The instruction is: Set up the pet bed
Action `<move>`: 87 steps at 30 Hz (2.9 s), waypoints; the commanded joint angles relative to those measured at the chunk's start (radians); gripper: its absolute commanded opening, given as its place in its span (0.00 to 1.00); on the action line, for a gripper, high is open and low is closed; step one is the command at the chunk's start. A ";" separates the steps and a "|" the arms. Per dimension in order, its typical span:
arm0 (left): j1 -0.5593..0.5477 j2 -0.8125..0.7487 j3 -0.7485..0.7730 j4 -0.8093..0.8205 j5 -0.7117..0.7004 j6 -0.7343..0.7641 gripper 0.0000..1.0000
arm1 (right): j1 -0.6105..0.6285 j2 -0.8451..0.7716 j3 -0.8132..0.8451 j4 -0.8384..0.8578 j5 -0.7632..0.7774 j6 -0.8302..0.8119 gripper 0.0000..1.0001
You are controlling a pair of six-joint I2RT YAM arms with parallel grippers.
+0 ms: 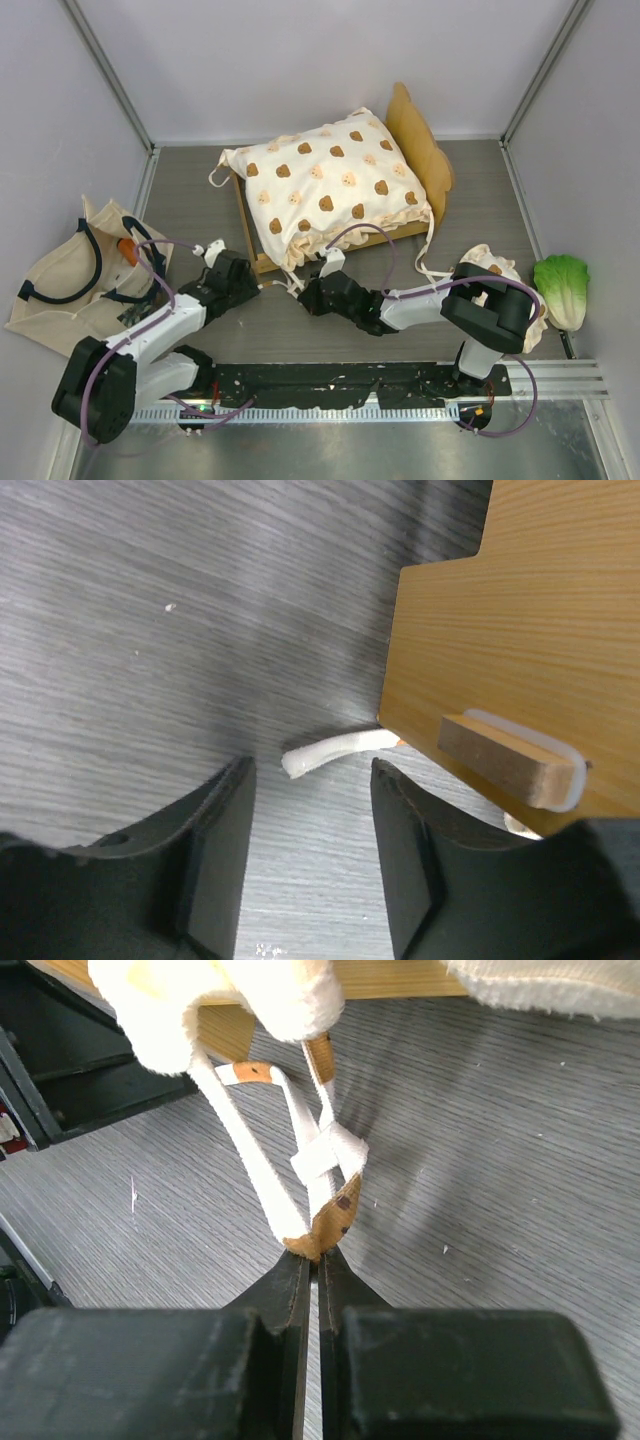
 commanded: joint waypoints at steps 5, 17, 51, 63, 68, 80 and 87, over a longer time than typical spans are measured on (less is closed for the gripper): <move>0.004 0.046 -0.055 0.184 -0.004 -0.012 0.36 | -0.009 -0.009 0.024 0.010 -0.003 -0.014 0.04; 0.002 0.040 -0.069 0.159 0.022 -0.016 0.00 | -0.012 -0.014 0.016 0.009 -0.014 -0.014 0.07; 0.002 -0.041 -0.067 0.098 0.051 0.005 0.00 | -0.047 0.003 0.028 -0.040 -0.225 -0.157 0.01; 0.002 -0.055 -0.043 0.070 0.071 0.014 0.00 | -0.115 0.052 0.151 -0.188 -0.351 -0.260 0.15; 0.002 -0.054 -0.031 0.050 0.074 0.013 0.00 | -0.127 0.126 0.213 -0.214 -0.331 -0.222 0.14; 0.004 -0.091 0.006 -0.033 0.027 0.036 0.00 | -0.135 0.166 0.190 -0.108 -0.354 -0.159 0.27; 0.004 -0.063 0.012 -0.014 0.044 0.034 0.00 | -0.135 0.158 0.191 -0.125 -0.357 -0.180 0.32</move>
